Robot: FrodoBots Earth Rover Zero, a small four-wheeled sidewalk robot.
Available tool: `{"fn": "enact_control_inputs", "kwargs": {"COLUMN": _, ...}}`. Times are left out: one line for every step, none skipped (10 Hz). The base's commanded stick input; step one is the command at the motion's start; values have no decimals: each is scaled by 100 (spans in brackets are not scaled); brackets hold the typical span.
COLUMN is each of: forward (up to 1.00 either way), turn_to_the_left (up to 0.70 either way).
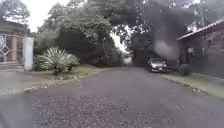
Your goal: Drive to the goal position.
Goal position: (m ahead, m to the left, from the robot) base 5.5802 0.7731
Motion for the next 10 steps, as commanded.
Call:
{"fn": "enact_control_inputs", "kwargs": {"forward": 70, "turn_to_the_left": 0}}
{"fn": "enact_control_inputs", "kwargs": {"forward": 70, "turn_to_the_left": 0}}
{"fn": "enact_control_inputs", "kwargs": {"forward": 70, "turn_to_the_left": 0}}
{"fn": "enact_control_inputs", "kwargs": {"forward": 70, "turn_to_the_left": 0}}
{"fn": "enact_control_inputs", "kwargs": {"forward": 70, "turn_to_the_left": 0}}
{"fn": "enact_control_inputs", "kwargs": {"forward": 70, "turn_to_the_left": 0}}
{"fn": "enact_control_inputs", "kwargs": {"forward": 70, "turn_to_the_left": 0}}
{"fn": "enact_control_inputs", "kwargs": {"forward": 70, "turn_to_the_left": 0}}
{"fn": "enact_control_inputs", "kwargs": {"forward": 70, "turn_to_the_left": 0}}
{"fn": "enact_control_inputs", "kwargs": {"forward": 70, "turn_to_the_left": 0}}
